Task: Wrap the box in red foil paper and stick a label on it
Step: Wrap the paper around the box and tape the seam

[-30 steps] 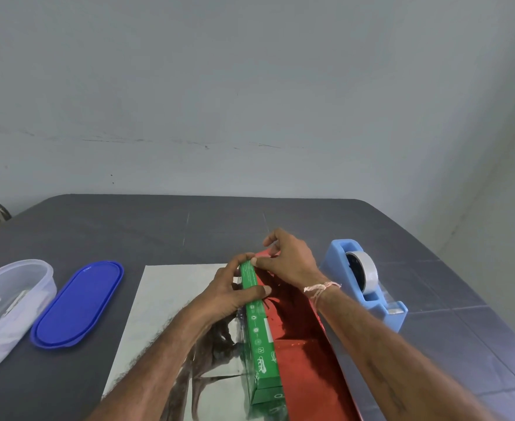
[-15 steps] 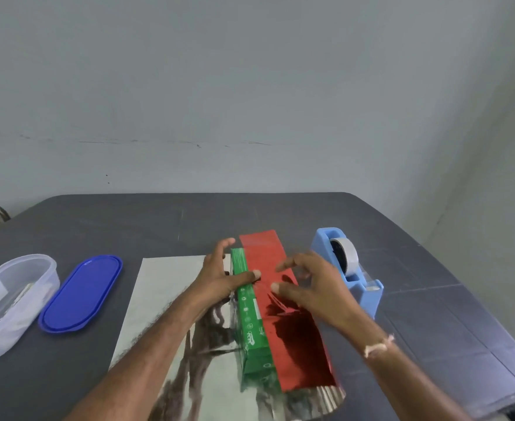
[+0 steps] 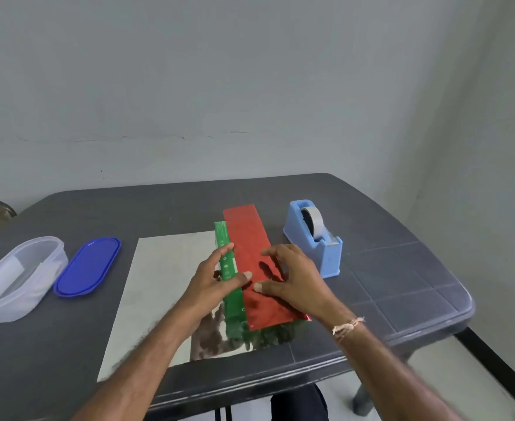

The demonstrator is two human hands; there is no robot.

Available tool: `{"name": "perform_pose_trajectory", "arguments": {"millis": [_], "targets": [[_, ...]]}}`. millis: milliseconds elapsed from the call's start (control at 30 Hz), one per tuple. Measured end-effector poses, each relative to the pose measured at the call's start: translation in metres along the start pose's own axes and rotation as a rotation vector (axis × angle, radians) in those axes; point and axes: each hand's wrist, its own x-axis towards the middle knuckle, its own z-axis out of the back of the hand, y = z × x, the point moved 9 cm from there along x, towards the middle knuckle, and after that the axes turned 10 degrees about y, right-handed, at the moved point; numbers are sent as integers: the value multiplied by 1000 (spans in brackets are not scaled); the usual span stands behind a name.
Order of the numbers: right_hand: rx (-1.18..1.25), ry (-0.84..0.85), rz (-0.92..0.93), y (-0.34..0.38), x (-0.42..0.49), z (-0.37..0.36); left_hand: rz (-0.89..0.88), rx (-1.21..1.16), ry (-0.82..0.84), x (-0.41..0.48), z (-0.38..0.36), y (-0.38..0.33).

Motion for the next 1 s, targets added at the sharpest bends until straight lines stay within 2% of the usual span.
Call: {"name": "perform_pose_trajectory", "arguments": {"millis": [100,133,233,300,367,467,833,1000], "targets": [[144,-4,-9,-5,-13,2,22,-12,41,-6,-4,4],[174,-70,-24,-7,-18,12,23,-11,56,-8,-4,5],[108,-416,-124,-20,-34,66,30,-11,49,-11,-5,6],[46,-511,-263,-38,-34,94,-8,-33,43,-14,-8,0],[31,-442,-416,-61,-25,107,-31,-40,33,-14,-10,0],[186,-316,-523,-83,-15,111,-41,-45,45,-12,-14,-1],[494,-152,-623,-92,7,117,-23,-22,27,-7,-9,7],[596,-211,-592,-98,-1,113,-3,-7,31,-4,-8,11]]}}
